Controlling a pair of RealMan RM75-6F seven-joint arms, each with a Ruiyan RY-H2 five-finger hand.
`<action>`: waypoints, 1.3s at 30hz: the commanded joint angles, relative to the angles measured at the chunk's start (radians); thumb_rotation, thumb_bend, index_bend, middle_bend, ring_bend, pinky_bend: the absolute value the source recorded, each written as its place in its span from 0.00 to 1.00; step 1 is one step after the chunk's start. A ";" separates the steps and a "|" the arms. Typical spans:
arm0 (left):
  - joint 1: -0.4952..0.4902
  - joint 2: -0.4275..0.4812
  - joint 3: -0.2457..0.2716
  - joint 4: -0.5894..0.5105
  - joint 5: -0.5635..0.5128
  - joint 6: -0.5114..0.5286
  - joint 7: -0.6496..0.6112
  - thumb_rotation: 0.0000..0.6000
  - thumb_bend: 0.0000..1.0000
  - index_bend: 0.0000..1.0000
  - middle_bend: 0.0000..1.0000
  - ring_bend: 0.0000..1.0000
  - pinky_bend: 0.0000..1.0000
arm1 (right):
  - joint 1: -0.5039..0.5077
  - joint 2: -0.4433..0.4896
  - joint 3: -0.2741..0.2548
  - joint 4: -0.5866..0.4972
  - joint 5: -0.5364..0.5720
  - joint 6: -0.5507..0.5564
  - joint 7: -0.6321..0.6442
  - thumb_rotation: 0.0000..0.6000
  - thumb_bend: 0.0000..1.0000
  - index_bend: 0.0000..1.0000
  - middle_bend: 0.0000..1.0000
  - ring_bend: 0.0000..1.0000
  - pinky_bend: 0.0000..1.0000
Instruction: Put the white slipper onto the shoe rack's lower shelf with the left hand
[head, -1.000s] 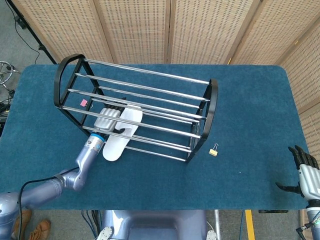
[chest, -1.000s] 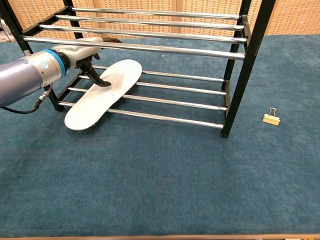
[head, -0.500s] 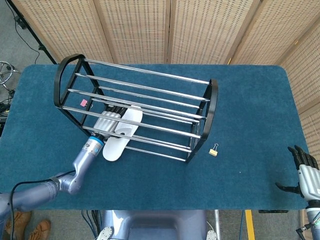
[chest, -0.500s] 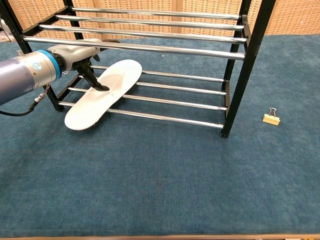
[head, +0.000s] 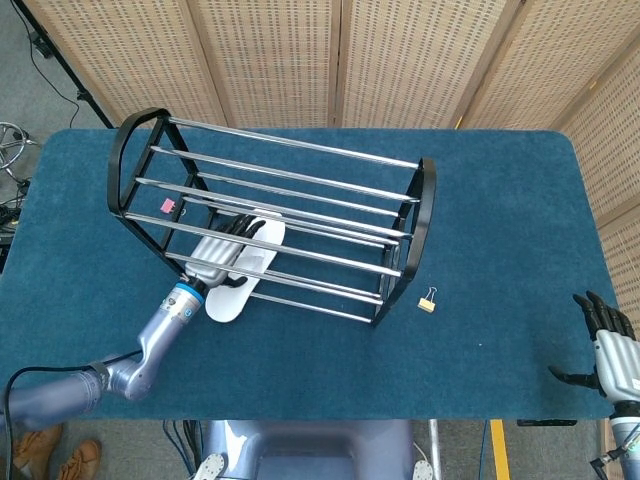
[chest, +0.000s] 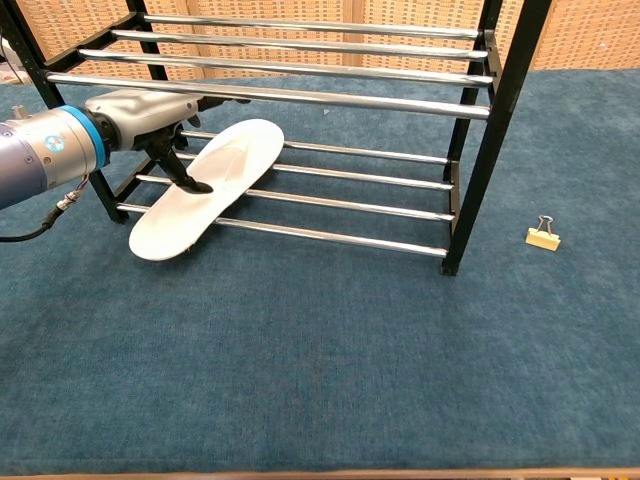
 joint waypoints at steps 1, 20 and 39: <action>0.005 0.001 0.011 -0.013 0.007 0.012 0.016 1.00 0.18 0.04 0.00 0.00 0.19 | 0.000 0.001 0.000 -0.001 0.000 0.000 0.002 1.00 0.00 0.00 0.00 0.00 0.00; 0.039 0.046 0.067 -0.170 0.091 0.071 0.034 1.00 0.18 0.05 0.00 0.00 0.19 | -0.004 0.008 -0.003 -0.007 -0.011 0.007 0.009 1.00 0.00 0.00 0.00 0.00 0.00; 0.096 0.310 0.274 -0.366 0.453 0.139 -0.262 1.00 0.18 0.05 0.00 0.00 0.19 | -0.010 0.007 -0.008 -0.019 -0.021 0.028 -0.019 1.00 0.00 0.00 0.00 0.00 0.00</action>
